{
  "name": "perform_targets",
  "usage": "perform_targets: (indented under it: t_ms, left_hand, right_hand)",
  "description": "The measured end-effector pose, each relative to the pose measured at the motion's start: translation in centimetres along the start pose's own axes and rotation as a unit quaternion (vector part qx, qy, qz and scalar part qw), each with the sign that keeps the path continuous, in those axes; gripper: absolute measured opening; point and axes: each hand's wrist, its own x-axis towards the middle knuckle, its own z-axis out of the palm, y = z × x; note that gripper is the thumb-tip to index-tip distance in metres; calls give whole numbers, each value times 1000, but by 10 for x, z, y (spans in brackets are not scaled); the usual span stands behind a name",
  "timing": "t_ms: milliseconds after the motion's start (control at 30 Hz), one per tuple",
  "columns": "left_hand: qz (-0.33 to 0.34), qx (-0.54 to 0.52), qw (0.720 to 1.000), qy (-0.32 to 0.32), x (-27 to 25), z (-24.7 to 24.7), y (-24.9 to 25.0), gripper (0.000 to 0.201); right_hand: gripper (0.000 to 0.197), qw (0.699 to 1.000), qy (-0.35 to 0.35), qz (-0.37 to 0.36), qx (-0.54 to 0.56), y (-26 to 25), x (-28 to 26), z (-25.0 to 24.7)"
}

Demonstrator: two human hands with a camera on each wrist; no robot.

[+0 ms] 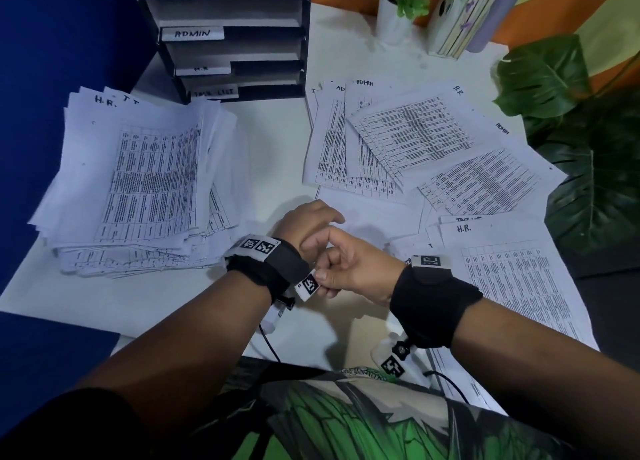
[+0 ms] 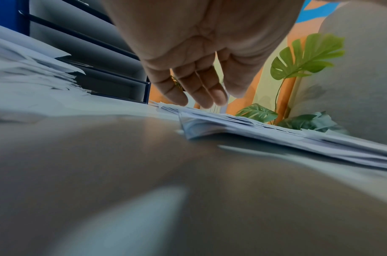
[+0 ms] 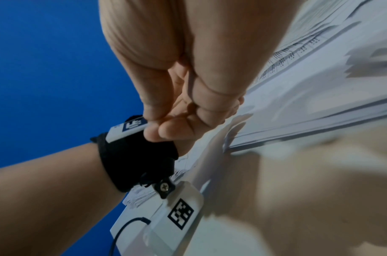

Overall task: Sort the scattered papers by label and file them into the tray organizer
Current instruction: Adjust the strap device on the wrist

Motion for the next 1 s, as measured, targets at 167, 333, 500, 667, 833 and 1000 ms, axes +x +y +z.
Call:
perform_targets:
  t_ms: [167, 333, 500, 667, 833, 1000]
  left_hand:
    - [-87, -82, 993, 12, 6, -1, 14, 21]
    - [-94, -91, 991, 26, 3, 0, 14, 24]
    - [-86, -95, 991, 36, 2, 2, 16, 19]
    - [-121, -118, 985, 41, 8, 4, 19, 19]
    - [-79, -26, 996, 28, 0, -5, 25, 15]
    - [12, 120, 992, -37, -3, -10, 18, 44]
  right_hand:
    - [34, 1000, -17, -7, -25, -6, -1, -1]
    - [25, 999, -6, -5, -43, -8, 0, 0]
    - [17, 999, 10, 9, -34, -7, 1, -2]
    - [13, 999, -7, 35, -6, -6, 0, 0]
    - [15, 999, 6, 42, 28, -8, 2, 6]
    - [27, 998, 2, 40, 54, -17, 4, 5]
